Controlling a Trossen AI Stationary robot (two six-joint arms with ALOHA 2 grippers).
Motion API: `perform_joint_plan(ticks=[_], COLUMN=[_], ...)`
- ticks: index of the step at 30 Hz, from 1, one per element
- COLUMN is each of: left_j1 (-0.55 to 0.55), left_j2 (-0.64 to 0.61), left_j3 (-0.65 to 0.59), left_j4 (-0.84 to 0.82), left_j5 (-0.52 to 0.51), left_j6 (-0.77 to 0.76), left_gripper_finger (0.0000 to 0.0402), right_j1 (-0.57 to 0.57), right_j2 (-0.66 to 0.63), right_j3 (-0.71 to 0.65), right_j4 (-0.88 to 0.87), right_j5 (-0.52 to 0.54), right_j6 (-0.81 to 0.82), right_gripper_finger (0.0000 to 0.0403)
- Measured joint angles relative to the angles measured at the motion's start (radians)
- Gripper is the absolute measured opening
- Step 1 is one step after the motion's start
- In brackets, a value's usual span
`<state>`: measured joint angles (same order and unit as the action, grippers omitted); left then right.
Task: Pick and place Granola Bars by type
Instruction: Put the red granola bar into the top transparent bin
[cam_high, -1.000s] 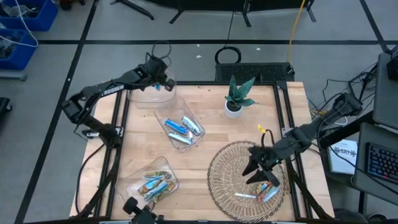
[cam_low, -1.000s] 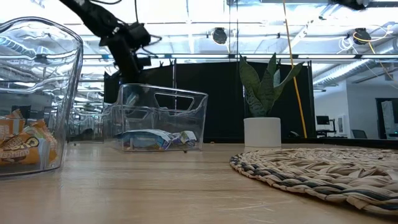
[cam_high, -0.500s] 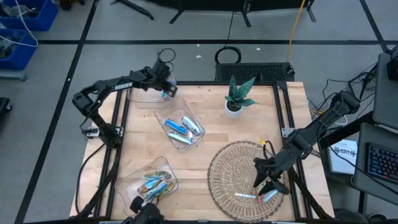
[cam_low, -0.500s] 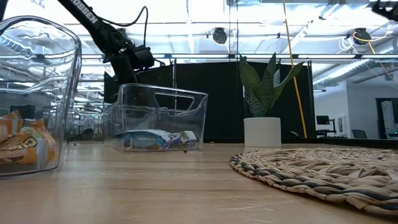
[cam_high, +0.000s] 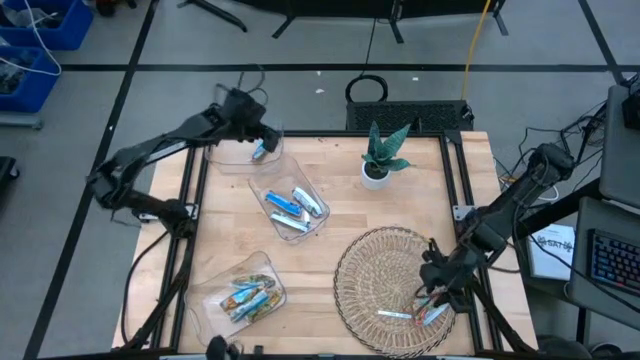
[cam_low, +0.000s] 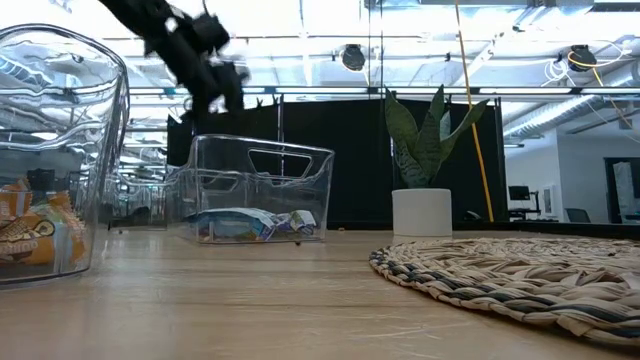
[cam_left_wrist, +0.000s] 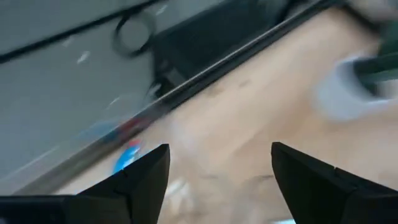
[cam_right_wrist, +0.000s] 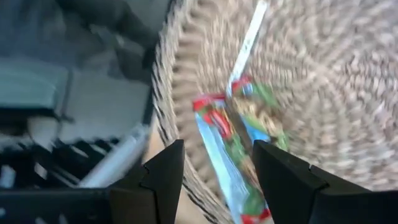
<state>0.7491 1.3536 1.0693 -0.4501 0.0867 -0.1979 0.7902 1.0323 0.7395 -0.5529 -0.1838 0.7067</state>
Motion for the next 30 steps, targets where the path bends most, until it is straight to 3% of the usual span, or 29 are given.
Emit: perform_joint_plan(ticks=[8, 16, 24, 30], left_j1=[-0.174, -0.467, -0.834, -1.017], left_j2=[-0.259, -0.411, -0.395, -0.302], left_j3=[0.000, 0.000, 0.001, 0.000], left_j4=[0.043, 0.125, 0.218, 0.222], left_j5=[0.174, 0.186, 0.120, -0.045], left_j6=[-0.142, -0.257, -0.329, -0.423], left_gripper_finger=[0.0284, 0.0285, 0.0285, 0.0285], right_j1=[0.023, 0.012, 0.002, -0.023], right_j2=[0.124, 0.231, 0.240, 0.236], right_j3=[0.000, -0.062, -0.144, -0.158], right_j4=[-0.023, -0.017, 0.039, 0.067], right_j5=[0.052, 0.053, 0.022, 0.001], right_j6=[-0.130, -0.146, -0.087, -0.052], right_gripper_finger=[0.0183, 0.0183, 0.0167, 0.0068])
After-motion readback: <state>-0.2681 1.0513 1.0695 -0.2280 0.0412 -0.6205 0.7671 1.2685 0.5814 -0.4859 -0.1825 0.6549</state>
